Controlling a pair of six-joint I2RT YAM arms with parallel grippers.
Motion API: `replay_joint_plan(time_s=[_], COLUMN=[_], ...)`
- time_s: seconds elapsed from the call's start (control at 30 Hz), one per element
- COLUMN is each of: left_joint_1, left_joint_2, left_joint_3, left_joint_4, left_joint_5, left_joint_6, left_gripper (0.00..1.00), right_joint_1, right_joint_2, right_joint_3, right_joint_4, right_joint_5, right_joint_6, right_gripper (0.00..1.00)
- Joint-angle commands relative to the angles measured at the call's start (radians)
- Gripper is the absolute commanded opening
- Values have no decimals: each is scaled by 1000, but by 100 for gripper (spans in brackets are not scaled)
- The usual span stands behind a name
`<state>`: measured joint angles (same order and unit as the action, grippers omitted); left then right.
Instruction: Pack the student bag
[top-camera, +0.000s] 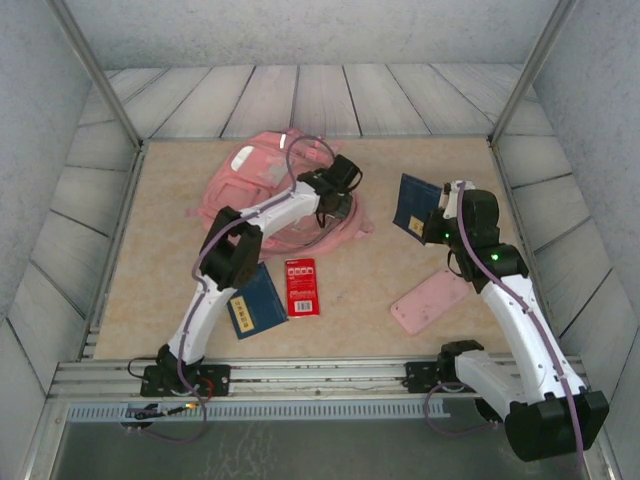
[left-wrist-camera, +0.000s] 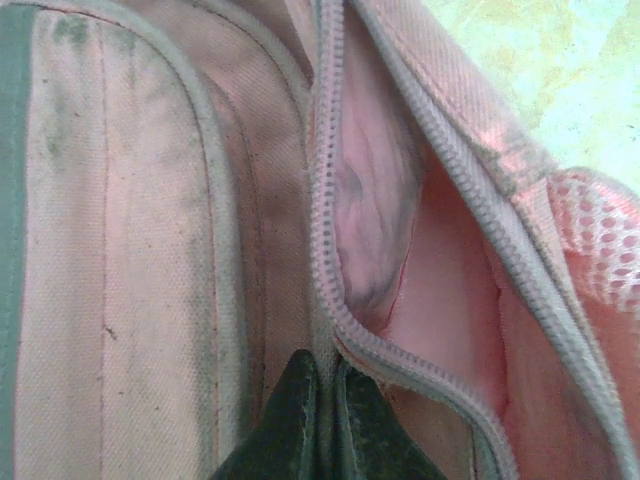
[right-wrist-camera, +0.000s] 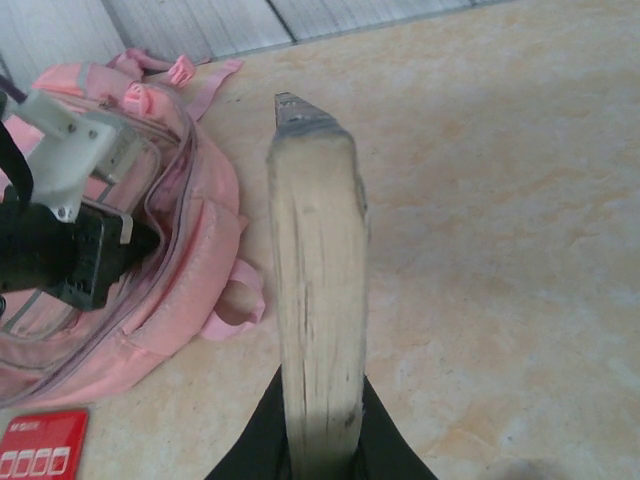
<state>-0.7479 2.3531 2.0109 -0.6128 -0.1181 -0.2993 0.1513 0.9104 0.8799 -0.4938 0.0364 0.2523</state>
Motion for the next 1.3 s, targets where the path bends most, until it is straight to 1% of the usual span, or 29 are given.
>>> replay_joint_plan(time_s=[0.0,0.1,0.2,0.33,0.43,0.5,0.6,0.7,0.8,0.87,1.0,1.1,1.27], left_joint_1=[51,95,140,189,221,236,256,275,291,297,302,302,312], left_joint_2=[-115,-174,-236,-320,-361,-384,-407,-419,-419,-417,-418,-415,-416], left_joint_3=[-3,-3,-23,-67,-66,-58,-27,-3,10,13,12,33,69], left_joint_4=[-42,-61,-75,-51,-43,-38,-46,-39,-9,13,71,83,100], left_joint_5=[116,269,394,540,660,733,810,866,895,917,947,957,981], left_joint_6=[14,49,63,70,80,83,74,52,16,-7,-55,-71,-87], left_gripper=[0,0,0,0,0,0,0,0,0,0,0,0,0], right_joint_1=[-1,-1,-2,-2,-1,-2,-2,-2,2,10,39,64,109], right_joint_2=[19,56,88,124,170,197,239,304,396,465,587,659,759], right_joint_3=[37,61,77,84,86,70,36,-4,-32,-40,3,37,47], right_joint_4=[10,-12,-35,-32,-4,53,175,358,548,656,743,814,1009], right_joint_5=[-123,-291,-402,-563,-676,-736,-774,-798,-820,-822,-786,-775,-775], right_joint_6=[-16,-27,-3,7,33,68,160,307,468,546,627,688,840], right_gripper=[0,0,0,0,0,0,0,0,0,0,0,0,0])
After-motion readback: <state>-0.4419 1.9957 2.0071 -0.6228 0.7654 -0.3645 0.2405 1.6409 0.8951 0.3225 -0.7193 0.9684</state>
